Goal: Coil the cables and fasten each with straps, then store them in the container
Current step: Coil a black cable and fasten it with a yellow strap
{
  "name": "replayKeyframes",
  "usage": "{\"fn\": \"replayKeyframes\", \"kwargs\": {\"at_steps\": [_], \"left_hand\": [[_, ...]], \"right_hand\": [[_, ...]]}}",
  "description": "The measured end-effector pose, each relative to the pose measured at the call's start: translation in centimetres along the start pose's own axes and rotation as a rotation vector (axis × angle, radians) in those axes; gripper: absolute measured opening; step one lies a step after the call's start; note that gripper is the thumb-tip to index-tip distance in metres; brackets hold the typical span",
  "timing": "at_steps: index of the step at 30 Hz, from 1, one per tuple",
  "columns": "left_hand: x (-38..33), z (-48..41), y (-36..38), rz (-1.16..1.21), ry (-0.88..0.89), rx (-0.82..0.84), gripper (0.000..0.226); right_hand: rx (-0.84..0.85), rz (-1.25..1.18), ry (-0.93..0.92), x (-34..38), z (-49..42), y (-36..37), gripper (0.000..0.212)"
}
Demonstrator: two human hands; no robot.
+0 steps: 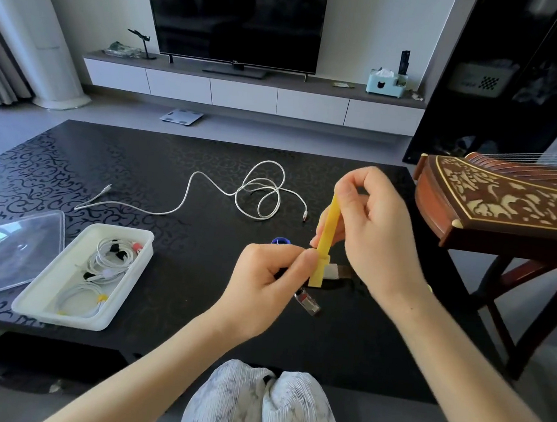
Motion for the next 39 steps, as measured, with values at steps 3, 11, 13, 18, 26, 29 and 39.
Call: {"fn": "replayKeyframes", "kwargs": {"at_steps": [3,11,13,18,26,29,39], "left_hand": [[0.4,0.5,0.8,-0.048,-0.049,-0.089,0.046],[0.3,0.2,1.0,0.121,-0.218,-0.111,0.061],[0.9,0.3,1.2,0.194,-0.313,-0.079,0.063],[0.7,0.3,1.6,0.269,-0.388,-0.127,0.066],[0.8,0.4,2.0,0.407,-0.705,-0.181,0.013],[1.1,0.2,2.2,0.462,-0.839,-0.128,0.023],[2.6,0.9,3.1,0.559,-1.066,0.047,0.034]], "right_hand": [[-0.047,-0.044,0.005,-0.3,1.7,0.3,0.011],[-0.152,0.226,-0.111,-1.9,3.6,0.9,0.012],[-0.196,0.225,-0.175,-1.6,3.8,1.1,0.014],[-0.372,0.344,-0.384,-1.8,4.5,1.6,0.016],[-0.472,0.518,-0.793,-2.3,5.6,1.2,0.015],[-0.451,0.507,-0.863,-2.6,5.8,1.0,0.008],[-0.242,0.345,-0.352,-4.0,4.8,0.9,0.025]]}}
Point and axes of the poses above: each hand's wrist, its own z-axis away from the middle knuckle, its own y-axis out of the palm, x = y × z, the point moved 4 cm from there along -z, towards the middle knuckle, and after that the axes turned 4 degrees about -x, right-handed, at the moved point
